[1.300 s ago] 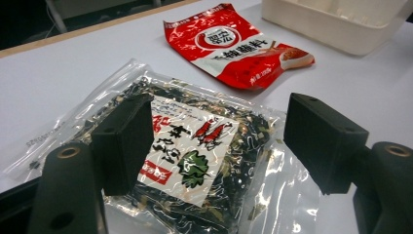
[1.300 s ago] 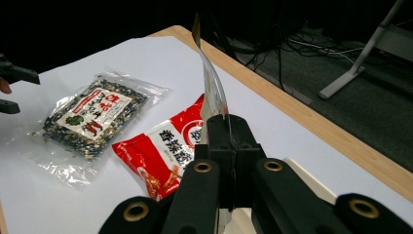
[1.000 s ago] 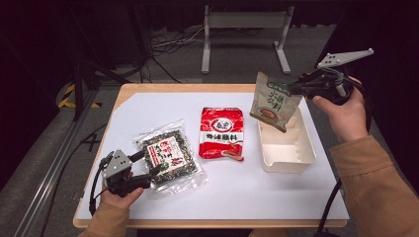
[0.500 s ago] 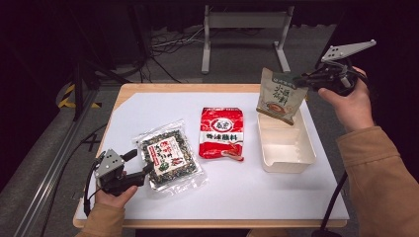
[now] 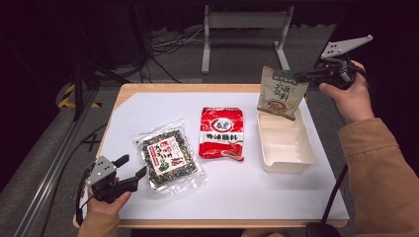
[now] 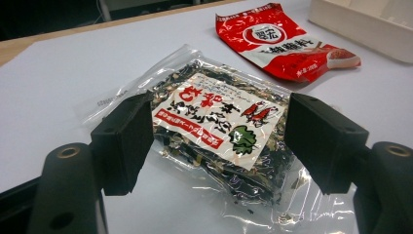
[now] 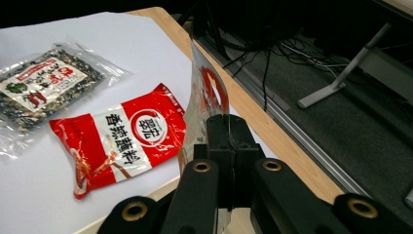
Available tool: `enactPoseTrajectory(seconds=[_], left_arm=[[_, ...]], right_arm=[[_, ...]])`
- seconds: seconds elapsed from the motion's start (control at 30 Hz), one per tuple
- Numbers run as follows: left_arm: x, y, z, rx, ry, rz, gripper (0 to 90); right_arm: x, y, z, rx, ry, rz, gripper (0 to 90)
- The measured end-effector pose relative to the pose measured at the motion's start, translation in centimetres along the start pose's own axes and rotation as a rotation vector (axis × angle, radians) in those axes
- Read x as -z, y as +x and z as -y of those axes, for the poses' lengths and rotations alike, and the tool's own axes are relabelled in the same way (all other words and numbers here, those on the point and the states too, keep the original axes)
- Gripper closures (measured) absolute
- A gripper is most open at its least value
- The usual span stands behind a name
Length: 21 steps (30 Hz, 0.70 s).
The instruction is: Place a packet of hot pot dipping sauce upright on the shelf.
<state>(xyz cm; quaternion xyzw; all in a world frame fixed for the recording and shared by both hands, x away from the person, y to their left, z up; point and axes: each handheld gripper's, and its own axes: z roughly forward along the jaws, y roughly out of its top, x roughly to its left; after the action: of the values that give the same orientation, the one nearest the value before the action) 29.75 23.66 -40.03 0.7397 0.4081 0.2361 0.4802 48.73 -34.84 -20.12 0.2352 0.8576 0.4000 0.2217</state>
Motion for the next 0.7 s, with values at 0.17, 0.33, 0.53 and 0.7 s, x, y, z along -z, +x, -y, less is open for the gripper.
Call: enactPoseTrajectory(seconds=[0.17,0.33,0.53,0.7], left_arm=[[-0.1,0.1,0.0,-0.004,0.002,0.002,27.2],[-0.2,0.1,0.0,0.0,0.003,0.006,27.2],[-0.4,0.1,0.0,-0.001,0.007,0.006,27.2],[-0.4,0.1,0.1,0.001,0.01,0.006,27.1]], right_arm=[[-0.5,-1.0,0.5,0.03,0.009,0.006,89.9],[-0.9,-1.6,0.9,0.042,0.005,0.004,89.8],[-1.5,-2.1,1.2,0.055,0.015,-0.006,89.8],[-2.3,-2.3,1.5,0.093,0.045,0.0,89.8]])
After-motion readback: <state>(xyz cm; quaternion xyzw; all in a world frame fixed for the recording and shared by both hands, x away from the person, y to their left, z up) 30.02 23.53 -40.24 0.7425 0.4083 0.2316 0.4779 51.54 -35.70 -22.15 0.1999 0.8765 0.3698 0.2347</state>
